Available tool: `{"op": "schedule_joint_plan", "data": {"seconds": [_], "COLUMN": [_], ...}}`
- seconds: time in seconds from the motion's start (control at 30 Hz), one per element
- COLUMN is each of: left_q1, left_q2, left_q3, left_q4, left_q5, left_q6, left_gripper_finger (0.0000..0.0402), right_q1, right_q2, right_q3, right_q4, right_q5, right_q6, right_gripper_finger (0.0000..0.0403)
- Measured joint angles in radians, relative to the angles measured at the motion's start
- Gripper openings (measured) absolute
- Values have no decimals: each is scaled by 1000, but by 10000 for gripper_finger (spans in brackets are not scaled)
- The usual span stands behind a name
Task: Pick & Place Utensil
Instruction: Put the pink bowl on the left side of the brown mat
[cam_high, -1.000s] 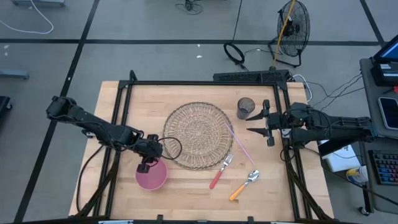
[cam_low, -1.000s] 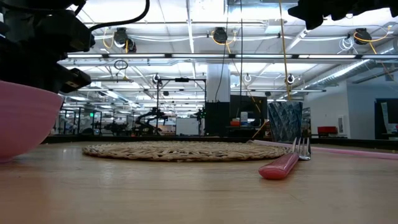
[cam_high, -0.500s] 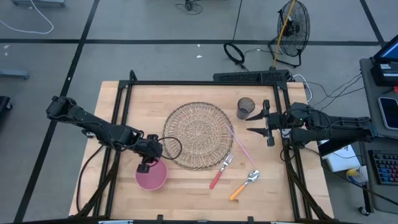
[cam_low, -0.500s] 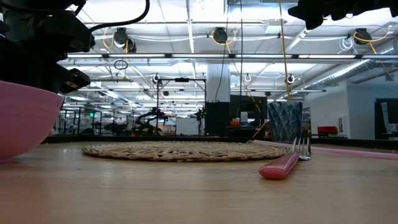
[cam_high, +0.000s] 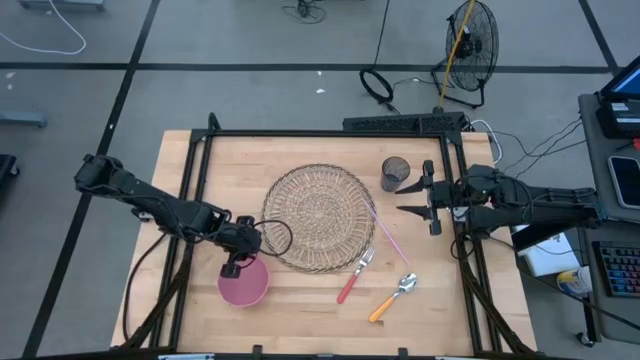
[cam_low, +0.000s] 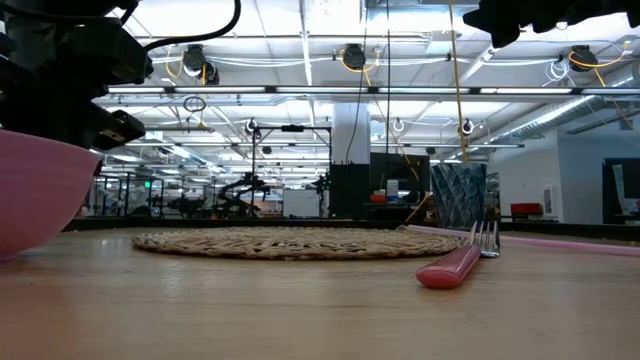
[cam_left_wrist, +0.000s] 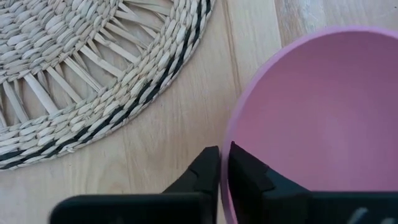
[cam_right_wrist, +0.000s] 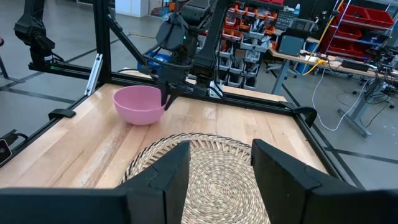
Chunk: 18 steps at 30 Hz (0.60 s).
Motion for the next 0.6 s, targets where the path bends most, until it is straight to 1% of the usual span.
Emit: {"op": "schedule_joint_plan", "data": {"seconds": [0.03, 0.1, 0.27, 0.33, 0.6], "left_q1": [0, 0, 0, 0, 0], "left_q2": [0, 0, 0, 0, 0], "left_q3": [0, 0, 0, 0, 0], "left_q4": [-1, -1, 0, 0, 0], "left_q5": [1, 1, 0, -1, -1], "left_q6": [-2, -4, -25, -27, -27], "left_gripper_finger": [13, 10, 40, 42, 11], "right_q1": [0, 0, 0, 0, 0], "right_q2": [0, 0, 0, 0, 0], "right_q3": [0, 0, 0, 0, 0], "right_q4": [0, 0, 0, 0, 0], "right_q5": [0, 0, 0, 0, 0], "right_q6": [0, 0, 0, 0, 0], "right_gripper_finger": [160, 160, 160, 160, 160]}}
